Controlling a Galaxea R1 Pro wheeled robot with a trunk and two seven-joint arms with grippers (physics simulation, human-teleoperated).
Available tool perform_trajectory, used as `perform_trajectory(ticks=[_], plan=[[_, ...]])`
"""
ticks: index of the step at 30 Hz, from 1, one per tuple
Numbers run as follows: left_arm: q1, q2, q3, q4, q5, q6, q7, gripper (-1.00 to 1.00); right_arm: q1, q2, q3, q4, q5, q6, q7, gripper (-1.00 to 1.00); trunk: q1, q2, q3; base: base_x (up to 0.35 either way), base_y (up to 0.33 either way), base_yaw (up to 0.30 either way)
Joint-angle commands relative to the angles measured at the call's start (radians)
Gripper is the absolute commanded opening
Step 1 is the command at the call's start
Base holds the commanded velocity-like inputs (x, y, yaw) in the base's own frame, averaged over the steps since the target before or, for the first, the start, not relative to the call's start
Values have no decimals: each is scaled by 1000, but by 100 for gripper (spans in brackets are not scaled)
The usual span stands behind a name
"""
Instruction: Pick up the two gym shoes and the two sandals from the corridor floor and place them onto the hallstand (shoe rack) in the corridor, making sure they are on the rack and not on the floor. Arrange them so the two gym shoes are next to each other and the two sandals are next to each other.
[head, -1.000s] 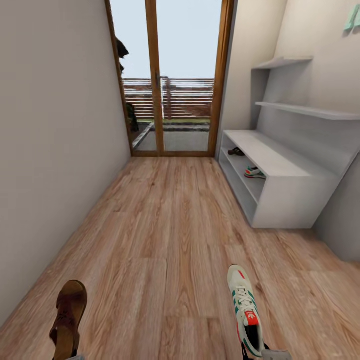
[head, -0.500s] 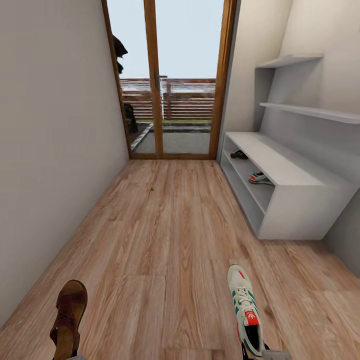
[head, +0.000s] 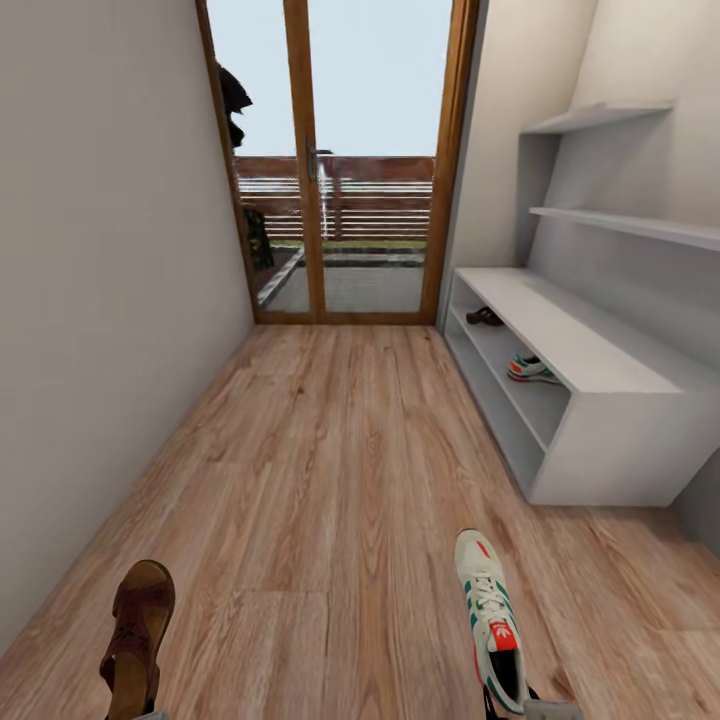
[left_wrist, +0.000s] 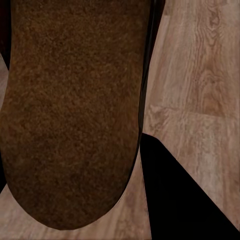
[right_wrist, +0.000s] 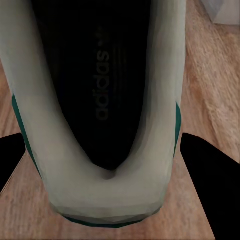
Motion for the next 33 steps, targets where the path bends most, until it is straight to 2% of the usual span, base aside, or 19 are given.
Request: perform_trajectory(ticks=[1,20,33], plan=[[-1,0,2,0,2,-2,-4,-100,-1,0,2,0,2,-2,-6,-100,0,0,-1,338,0,0],[-1,0,2,0,2,-2,-5,-100,-1,0,2,0,2,-2,-6,-100,0,0,-1,338,0,0],[-1,0,2,0,2,-2,-5,-100,-1,0,2,0,2,-2,-6,-100,0,0,-1,327,116,0]])
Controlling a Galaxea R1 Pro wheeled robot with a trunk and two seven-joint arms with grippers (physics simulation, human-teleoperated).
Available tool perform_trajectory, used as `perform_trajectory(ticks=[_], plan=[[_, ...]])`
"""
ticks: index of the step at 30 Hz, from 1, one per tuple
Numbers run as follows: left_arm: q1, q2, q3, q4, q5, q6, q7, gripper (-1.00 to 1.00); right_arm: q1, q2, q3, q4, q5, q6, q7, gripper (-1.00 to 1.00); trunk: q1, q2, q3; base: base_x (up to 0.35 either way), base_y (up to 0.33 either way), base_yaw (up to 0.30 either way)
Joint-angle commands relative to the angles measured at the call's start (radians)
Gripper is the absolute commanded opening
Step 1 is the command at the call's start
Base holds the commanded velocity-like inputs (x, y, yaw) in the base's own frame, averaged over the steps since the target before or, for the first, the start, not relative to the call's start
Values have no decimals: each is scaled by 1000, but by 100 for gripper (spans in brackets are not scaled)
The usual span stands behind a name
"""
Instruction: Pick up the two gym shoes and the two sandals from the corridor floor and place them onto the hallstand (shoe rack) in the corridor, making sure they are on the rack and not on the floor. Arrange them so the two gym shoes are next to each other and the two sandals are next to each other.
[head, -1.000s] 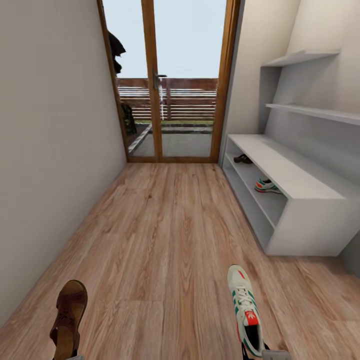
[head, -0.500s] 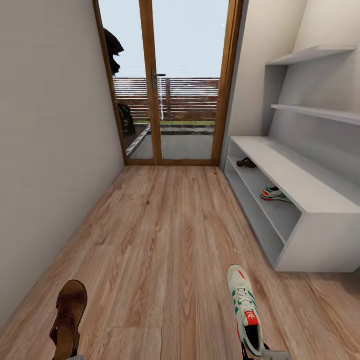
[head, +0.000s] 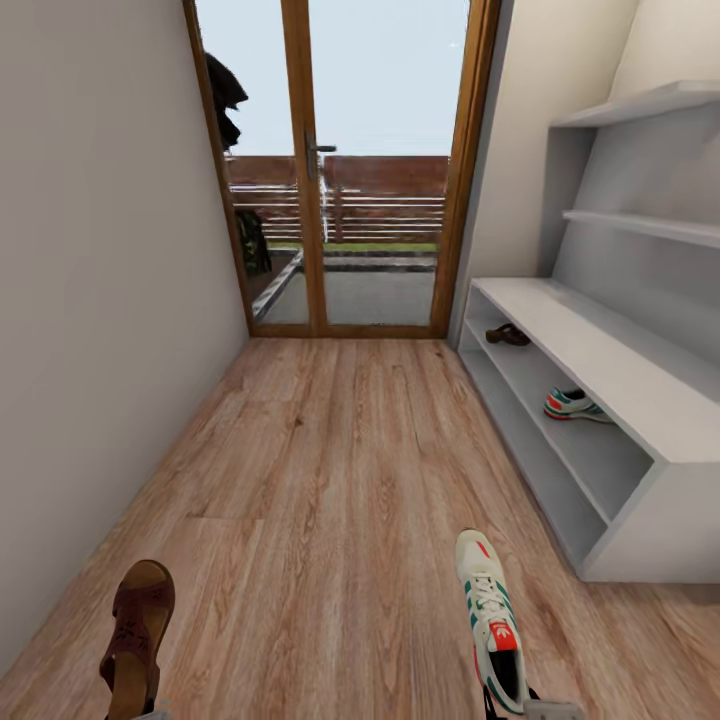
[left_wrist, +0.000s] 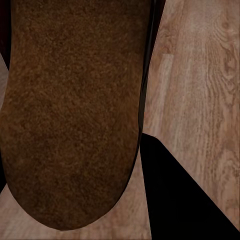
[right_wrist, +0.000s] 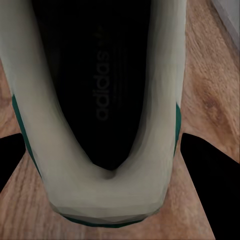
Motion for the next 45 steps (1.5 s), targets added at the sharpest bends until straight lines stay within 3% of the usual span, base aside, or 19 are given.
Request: perform_trajectory(ticks=[1,45], plan=[[0,0,2,0,3,-2,-4,-100,-1,0,2,0,2,-3,-6,-100,0,0,-1,318,143,0],[0,1,2,-4,3,-2,-4,-100,-1,0,2,0,2,-3,-7,-100,0,0,-1,318,133,0]])
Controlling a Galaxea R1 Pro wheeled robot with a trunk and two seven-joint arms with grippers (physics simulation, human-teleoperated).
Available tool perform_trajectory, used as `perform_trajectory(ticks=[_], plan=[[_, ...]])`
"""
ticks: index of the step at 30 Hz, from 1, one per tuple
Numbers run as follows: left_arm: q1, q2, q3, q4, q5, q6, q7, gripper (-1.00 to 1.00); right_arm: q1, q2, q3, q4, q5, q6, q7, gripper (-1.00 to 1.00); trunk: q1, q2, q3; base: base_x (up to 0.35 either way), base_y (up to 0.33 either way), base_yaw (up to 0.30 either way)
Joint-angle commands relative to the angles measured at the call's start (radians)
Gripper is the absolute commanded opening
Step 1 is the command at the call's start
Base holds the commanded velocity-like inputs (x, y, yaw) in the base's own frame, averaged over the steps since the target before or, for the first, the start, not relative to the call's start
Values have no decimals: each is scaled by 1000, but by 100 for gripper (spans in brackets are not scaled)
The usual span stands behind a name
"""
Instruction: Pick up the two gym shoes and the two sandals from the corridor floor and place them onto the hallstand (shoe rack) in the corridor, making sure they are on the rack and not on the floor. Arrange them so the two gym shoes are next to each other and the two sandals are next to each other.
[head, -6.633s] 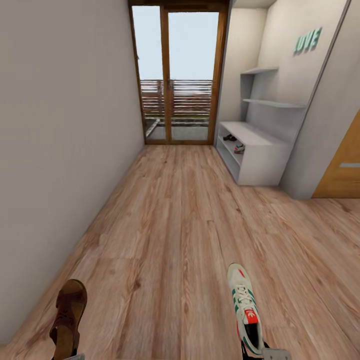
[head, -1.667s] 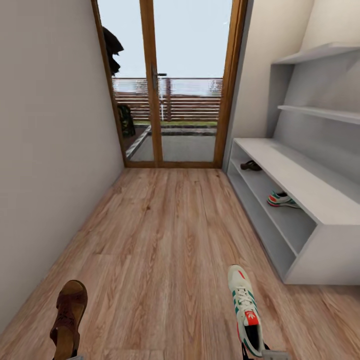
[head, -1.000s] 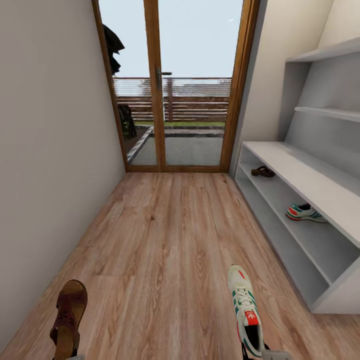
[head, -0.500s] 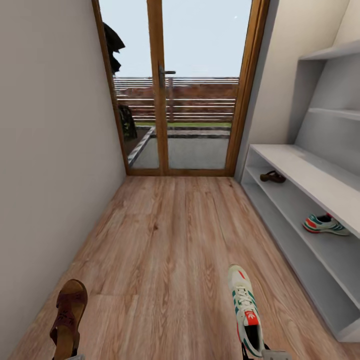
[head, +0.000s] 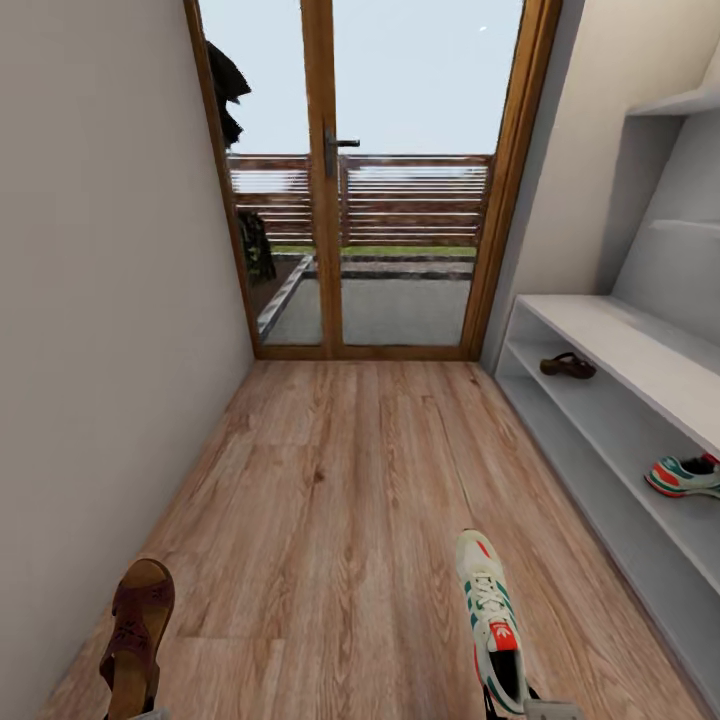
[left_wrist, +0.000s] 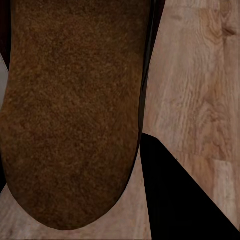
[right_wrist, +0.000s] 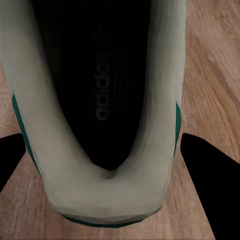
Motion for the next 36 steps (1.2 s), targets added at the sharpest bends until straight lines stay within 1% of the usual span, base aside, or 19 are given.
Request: perform_trajectory(ticks=[1,19,36], plan=[[-1,0,1,1,3,-2,-4,-100,-1,0,2,0,2,-2,-6,-100,0,0,-1,318,131,0],[-1,0,2,1,3,-2,-4,-100,-1,0,2,0,2,-2,-5,-100,0,0,-1,318,125,0],[-1,0,2,1,3,-2,-4,-100,-1,1,2,0,1,-2,-5,-100,0,0,-1,334,4,0]])
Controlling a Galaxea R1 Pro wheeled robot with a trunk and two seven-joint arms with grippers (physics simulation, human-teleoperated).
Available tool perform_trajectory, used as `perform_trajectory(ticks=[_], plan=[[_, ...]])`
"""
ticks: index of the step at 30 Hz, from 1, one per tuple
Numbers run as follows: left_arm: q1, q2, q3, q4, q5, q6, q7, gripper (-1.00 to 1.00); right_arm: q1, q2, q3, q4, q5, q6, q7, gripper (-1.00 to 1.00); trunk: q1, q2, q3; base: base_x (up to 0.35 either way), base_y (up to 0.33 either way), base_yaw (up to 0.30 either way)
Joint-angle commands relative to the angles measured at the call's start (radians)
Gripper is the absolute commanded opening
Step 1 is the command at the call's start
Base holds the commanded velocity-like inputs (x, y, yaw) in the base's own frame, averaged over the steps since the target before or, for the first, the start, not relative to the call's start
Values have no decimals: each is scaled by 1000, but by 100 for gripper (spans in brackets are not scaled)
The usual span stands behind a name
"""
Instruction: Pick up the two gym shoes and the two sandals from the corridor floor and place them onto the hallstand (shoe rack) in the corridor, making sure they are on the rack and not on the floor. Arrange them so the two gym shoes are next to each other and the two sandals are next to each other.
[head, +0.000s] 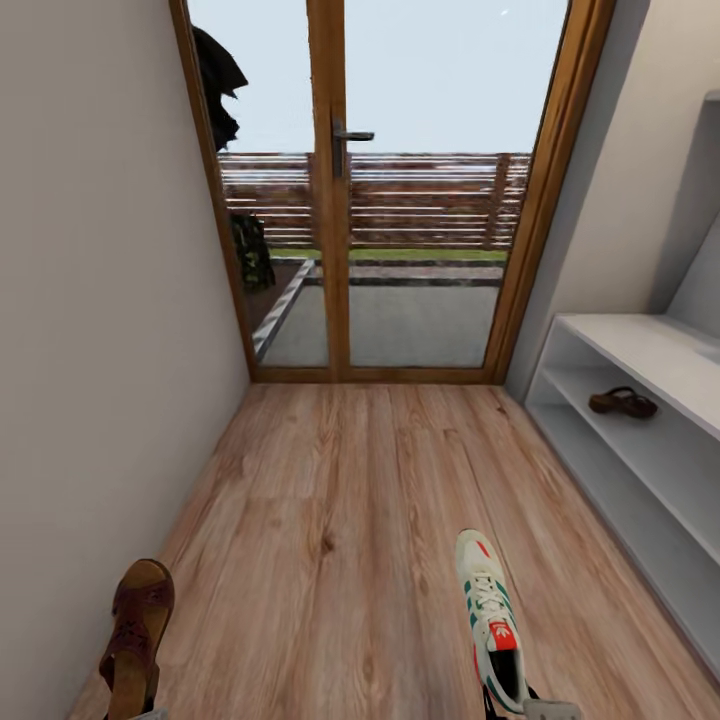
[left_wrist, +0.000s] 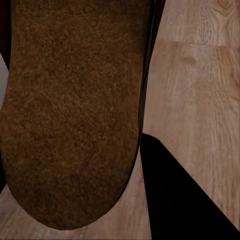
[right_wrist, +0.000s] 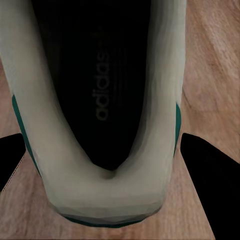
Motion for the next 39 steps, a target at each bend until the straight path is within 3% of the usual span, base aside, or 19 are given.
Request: perform_trajectory(ticks=[1,13,39], plan=[[-1,0,1,1,2,-2,-4,-100,-1,0,2,0,2,-2,-6,-100,0,0,-1,337,0,0],[-1,0,1,3,2,-2,-4,-100,-1,0,2,0,2,-2,-6,-100,0,0,-1,337,9,-44],[-1,0,1,3,2,-2,-4,-100,-1,0,2,1,3,-2,-6,-100,0,0,7,322,114,-265]])
